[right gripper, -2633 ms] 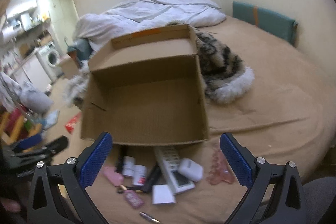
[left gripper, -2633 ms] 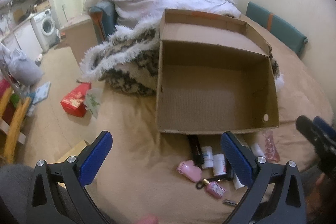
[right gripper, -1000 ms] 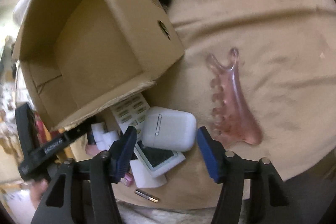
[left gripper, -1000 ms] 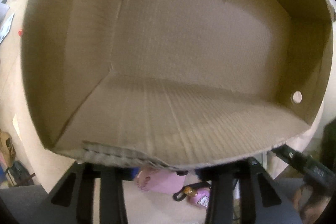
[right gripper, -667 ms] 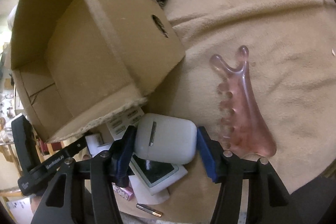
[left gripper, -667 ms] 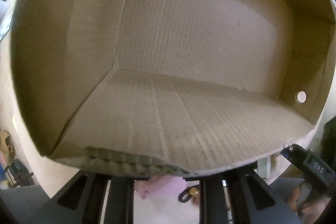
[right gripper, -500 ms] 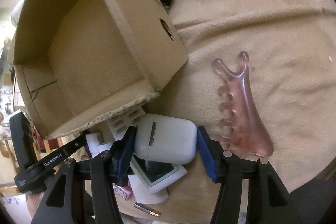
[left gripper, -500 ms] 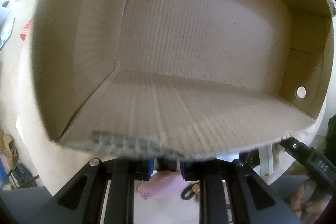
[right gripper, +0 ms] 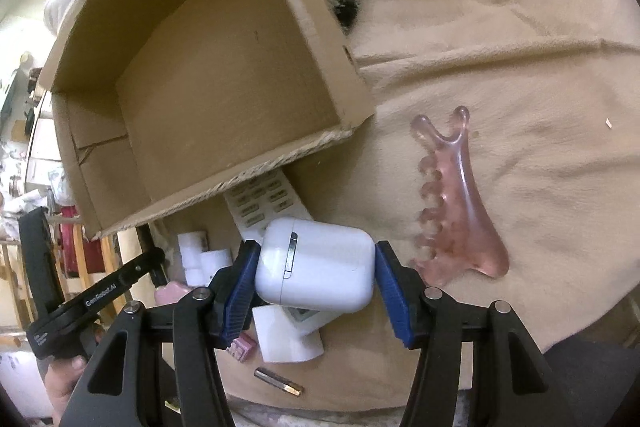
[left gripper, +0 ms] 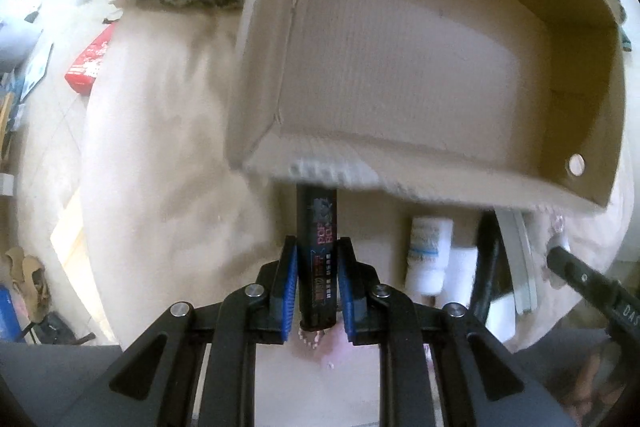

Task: Organize rigid objects
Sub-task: 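Grasp the black cylinder with the left gripper while the right grasps the white earbud case, then carry the black cylinder and white earbud case over the box with both grippers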

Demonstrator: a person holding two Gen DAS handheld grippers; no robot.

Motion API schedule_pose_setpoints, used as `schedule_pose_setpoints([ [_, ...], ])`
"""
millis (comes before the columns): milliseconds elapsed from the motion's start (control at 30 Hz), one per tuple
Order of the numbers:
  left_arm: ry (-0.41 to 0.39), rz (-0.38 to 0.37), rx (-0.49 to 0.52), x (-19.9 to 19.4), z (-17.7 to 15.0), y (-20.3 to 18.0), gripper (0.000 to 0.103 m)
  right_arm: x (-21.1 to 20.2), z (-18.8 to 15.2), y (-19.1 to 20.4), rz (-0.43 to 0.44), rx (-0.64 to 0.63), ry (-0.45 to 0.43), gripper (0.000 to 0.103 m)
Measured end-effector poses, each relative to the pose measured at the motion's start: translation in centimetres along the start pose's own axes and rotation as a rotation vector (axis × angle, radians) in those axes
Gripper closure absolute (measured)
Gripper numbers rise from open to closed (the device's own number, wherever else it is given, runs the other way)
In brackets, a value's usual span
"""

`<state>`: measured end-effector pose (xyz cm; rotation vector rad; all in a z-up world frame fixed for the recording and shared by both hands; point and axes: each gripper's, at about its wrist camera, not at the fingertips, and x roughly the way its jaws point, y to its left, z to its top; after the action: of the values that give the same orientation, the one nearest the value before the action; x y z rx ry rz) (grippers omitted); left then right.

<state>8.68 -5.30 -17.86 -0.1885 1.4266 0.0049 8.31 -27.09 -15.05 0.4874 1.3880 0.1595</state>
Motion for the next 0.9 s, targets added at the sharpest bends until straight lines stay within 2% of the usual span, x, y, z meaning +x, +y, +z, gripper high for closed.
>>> schedule_pose_setpoints([
  [100,-0.028,0.02,0.014,-2.7,-0.6,1.2,0.086,-0.5,-0.4,0.6,0.003,-0.02,-0.022,0.042],
  [133,-0.032,0.017,0.016,-5.1,-0.7,2.3,0.086,-0.7,-0.5,0.8,0.001,-0.029,-0.028,0.042],
  [233,-0.062,0.002,0.022,-6.4,-0.9,3.3,0.086,-2.0,-1.2,0.7,0.002,-0.054,-0.048,0.042],
  [400,-0.145,0.014,0.05,-10.0,-2.7,1.6,0.086,-4.5,-1.9,2.0,0.001,-0.124,-0.133,0.042],
  [600,-0.264,-0.04,0.07,-14.5,-4.0,0.6,0.086,-8.0,-2.3,3.9,0.019,-0.205,-0.285,0.042],
  [767,-0.375,-0.007,0.103,-18.3,-1.9,0.1,0.086,-10.9,-2.1,6.2,-0.001,-0.278,-0.42,0.042],
  [833,-0.399,-0.003,0.104,-18.6,-0.1,0.6,0.086,-12.2,-2.0,7.5,-0.034,-0.321,-0.495,0.042],
  [900,-0.42,0.004,0.113,-19.1,1.0,0.3,0.086,-13.0,-1.6,8.5,-0.022,-0.336,-0.528,0.042],
])
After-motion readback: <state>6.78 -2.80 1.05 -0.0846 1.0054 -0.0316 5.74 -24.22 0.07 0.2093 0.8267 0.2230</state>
